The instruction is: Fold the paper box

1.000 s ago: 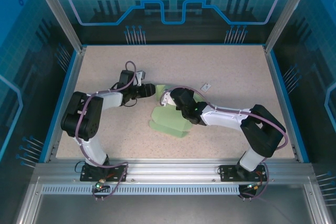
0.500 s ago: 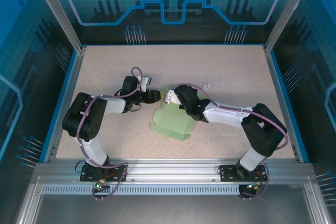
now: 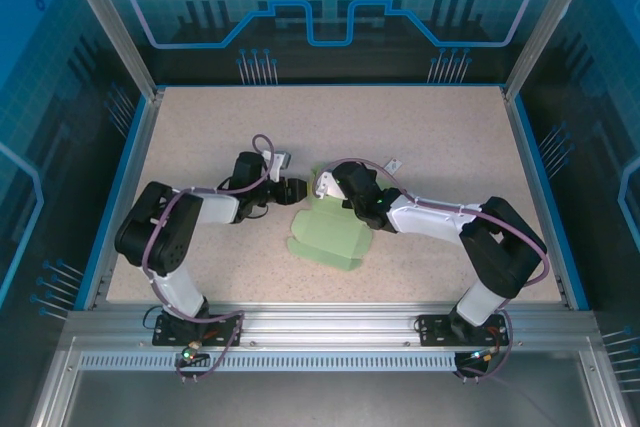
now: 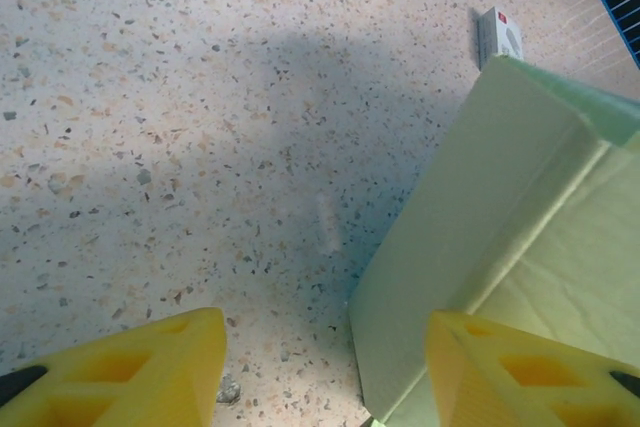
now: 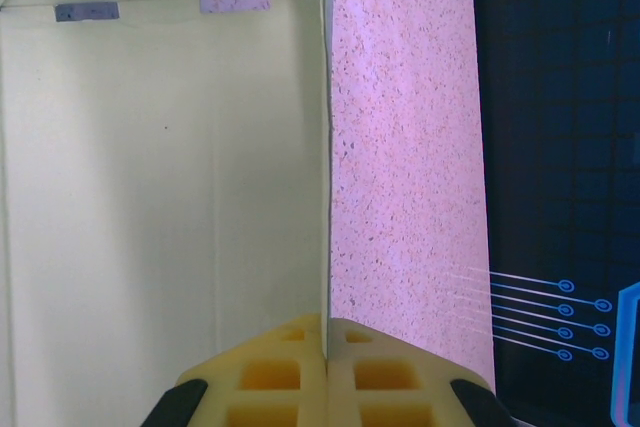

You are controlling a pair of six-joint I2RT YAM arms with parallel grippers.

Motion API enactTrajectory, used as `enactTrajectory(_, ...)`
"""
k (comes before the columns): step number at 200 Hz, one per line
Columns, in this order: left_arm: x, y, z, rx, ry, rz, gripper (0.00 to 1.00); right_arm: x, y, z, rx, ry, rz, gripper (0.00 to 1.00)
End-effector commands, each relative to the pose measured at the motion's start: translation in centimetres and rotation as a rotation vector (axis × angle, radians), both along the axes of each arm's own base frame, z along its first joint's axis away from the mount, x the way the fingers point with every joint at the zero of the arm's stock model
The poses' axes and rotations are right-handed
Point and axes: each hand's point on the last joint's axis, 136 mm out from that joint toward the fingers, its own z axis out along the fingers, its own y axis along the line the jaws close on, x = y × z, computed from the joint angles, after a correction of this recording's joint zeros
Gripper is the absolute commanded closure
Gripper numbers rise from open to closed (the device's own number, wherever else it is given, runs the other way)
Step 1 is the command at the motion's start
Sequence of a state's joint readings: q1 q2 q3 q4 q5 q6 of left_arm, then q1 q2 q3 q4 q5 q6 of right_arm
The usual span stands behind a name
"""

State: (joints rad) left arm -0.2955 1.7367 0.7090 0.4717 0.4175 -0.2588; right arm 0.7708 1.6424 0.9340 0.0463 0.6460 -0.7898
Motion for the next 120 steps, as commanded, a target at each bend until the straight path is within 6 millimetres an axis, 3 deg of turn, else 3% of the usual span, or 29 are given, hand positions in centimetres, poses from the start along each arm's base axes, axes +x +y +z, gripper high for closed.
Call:
enactTrajectory(1,-0.7,-1.1,1.7,-0.022,-0.061,-0.061,0.43,0.4,-0.3,0.9,0.01,0.001,-0.011,0.98)
enactTrajectory(120,-1.6,-3.0,2.6,-0.101,-0.105,-0.153,0.41,0.4,0.0,1.3,0.045,0.01,-0.007,0.98)
